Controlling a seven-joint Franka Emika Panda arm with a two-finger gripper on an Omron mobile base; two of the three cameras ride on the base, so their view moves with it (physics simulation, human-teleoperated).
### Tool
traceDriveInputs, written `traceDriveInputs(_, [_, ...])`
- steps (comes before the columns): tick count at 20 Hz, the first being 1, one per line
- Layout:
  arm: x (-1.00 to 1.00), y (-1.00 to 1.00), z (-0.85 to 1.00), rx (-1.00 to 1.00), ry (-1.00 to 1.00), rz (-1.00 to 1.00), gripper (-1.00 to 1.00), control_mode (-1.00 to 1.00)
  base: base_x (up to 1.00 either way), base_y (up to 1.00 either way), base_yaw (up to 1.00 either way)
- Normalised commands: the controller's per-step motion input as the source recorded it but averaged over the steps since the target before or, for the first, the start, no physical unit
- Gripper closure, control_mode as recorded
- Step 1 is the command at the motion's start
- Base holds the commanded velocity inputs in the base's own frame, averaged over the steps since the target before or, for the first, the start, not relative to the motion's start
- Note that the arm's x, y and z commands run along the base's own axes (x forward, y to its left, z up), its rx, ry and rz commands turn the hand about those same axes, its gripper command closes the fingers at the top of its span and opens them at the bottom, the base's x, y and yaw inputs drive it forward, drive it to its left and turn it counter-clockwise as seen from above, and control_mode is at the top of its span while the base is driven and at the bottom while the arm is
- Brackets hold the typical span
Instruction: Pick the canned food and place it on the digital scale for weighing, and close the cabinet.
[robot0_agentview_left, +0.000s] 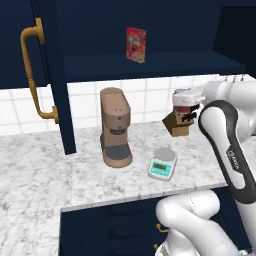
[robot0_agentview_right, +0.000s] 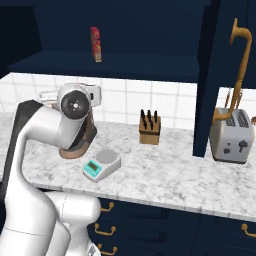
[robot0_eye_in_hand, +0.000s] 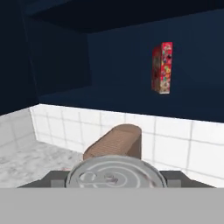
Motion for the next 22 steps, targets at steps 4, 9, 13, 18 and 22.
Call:
traceDriveInputs(4, [0.08, -0.08, -0.55, 0.21, -0.19, 0.18, 1.00, -1.00, 0.00, 0.00, 0.00])
traceDriveInputs(9, [0.46, -0.07, -0.38, 0.13, -0.13, 0.37, 1.00, -1.00, 0.00, 0.00, 0.00])
traceDriveInputs(13, [0.46, -0.06, -0.35, 0.00, -0.03, 0.13, 1.00, -1.00, 0.00, 0.00, 0.00])
traceDriveInputs(18, [0.30, -0.43, -0.50, -0.06, -0.07, 0.08, 1.00, -1.00, 0.00, 0.00, 0.00])
traceDriveInputs(22, [0.15, -0.42, -0.41, -0.10, 0.01, 0.09, 1.00, -1.00, 0.00, 0.00, 0.00])
